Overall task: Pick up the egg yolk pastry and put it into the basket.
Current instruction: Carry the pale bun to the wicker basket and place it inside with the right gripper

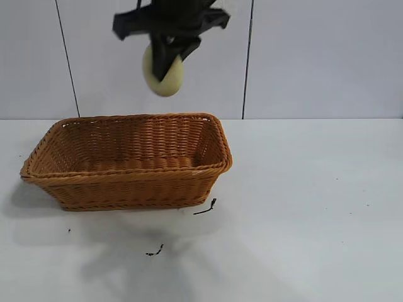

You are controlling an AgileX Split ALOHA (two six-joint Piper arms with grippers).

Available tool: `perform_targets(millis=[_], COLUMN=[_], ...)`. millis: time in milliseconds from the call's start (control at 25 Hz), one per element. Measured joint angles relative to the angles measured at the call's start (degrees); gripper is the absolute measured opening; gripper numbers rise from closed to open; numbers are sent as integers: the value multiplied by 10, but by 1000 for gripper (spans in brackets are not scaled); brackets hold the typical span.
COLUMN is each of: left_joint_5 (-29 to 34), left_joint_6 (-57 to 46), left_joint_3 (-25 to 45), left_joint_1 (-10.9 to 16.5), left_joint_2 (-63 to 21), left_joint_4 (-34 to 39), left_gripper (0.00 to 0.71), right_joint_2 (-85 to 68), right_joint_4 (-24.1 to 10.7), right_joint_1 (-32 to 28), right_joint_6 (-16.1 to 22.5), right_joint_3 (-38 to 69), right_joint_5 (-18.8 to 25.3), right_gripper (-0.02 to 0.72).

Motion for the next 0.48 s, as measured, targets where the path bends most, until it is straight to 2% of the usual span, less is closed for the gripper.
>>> perform_targets(millis=[160,320,400,480], left_joint_5=[0,0,0,0], left_joint_6=[0,0,0,0], left_joint_3=[0,0,0,0], left_joint_1=[0,0,0,0], left_joint_2=[0,0,0,0], left_joint_4=[0,0,0,0], left_gripper=[696,696,696,696], right_joint_2=[68,105,106,106], right_joint_4=[-1,-4,-1,5], right_joint_1=[5,5,5,5], right_joint_6=[-1,-1,-1,-1], right_joint_3=[0,0,0,-9], right_joint_5=[-47,-53,-54,-57], right_gripper=[20,24,68,200])
